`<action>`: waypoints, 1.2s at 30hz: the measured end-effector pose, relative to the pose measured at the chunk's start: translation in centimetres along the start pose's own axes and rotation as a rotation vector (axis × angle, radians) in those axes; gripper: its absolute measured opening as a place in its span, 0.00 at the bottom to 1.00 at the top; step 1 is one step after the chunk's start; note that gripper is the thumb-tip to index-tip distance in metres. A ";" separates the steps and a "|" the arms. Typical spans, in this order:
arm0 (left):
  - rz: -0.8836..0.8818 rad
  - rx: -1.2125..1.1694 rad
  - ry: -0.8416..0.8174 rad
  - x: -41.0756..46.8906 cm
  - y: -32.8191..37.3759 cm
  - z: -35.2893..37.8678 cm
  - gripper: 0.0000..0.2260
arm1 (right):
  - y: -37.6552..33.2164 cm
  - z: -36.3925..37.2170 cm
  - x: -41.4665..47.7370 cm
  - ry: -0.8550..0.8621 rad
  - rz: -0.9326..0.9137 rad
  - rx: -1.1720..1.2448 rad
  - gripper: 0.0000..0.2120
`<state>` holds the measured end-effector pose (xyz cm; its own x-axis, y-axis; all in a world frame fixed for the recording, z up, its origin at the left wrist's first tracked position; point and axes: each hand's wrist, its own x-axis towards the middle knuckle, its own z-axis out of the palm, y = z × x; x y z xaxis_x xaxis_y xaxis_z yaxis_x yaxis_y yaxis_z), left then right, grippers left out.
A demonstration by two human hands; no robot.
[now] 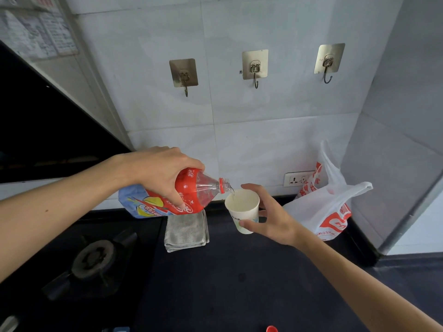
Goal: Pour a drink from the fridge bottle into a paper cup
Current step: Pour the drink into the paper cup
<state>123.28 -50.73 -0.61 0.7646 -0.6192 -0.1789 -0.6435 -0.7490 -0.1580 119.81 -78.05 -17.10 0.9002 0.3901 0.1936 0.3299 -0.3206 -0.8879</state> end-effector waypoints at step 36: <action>-0.419 -1.187 0.517 -4.1 6.5 21.3 0.35 | 1.5 1.0 2.8 0.150 0.027 0.097 0.33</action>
<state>115.22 -48.01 -21.60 0.9882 -0.1176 0.0983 -0.1438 -0.4892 0.8602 122.56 -76.57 -18.29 0.9431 0.2473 0.2223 0.2823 -0.2422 -0.9283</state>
